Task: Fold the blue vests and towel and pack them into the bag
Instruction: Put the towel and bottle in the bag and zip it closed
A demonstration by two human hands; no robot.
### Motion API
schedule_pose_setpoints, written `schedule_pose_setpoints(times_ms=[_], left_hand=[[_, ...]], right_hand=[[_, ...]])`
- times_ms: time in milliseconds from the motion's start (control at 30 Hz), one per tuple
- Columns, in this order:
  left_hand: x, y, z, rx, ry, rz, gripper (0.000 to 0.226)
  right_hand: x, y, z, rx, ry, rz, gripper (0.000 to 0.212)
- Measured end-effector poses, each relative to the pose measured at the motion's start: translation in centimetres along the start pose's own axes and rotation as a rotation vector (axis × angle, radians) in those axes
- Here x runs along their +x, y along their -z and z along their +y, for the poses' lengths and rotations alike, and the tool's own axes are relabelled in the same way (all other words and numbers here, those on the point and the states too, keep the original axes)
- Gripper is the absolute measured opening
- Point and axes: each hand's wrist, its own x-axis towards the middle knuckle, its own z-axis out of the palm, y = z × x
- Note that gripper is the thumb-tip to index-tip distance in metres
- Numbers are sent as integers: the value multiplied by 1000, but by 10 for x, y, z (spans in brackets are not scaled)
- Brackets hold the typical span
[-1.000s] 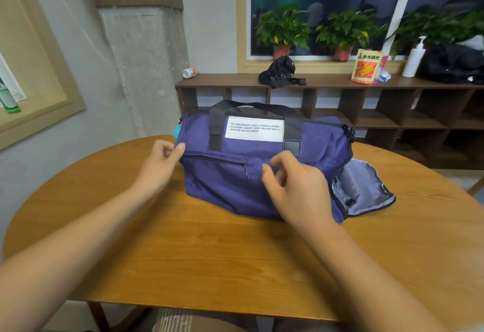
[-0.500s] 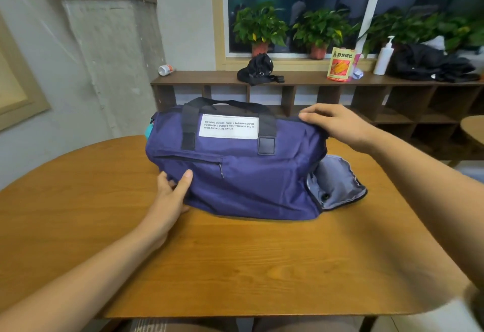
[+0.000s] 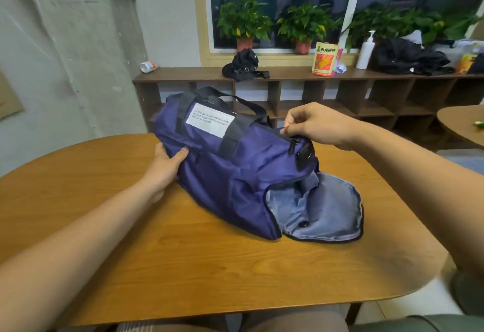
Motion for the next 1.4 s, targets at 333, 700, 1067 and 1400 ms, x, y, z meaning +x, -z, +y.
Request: schedule_pose_setpoints(times_ms=[333, 700, 1067, 1400], left_hand=[[-4, -7, -6, 103, -73, 69, 26], [-120, 3, 17, 157, -217, 94, 25], [-220, -61, 30, 659, -974, -354, 21], [-230, -105, 10, 868, -1071, -671, 42]], right_hand=[[-24, -52, -29, 96, -14, 95, 23], [-30, -78, -40, 177, 21, 128, 26], [-89, -54, 42, 216, -52, 327, 20], [-130, -69, 122, 137, -312, 91, 16]])
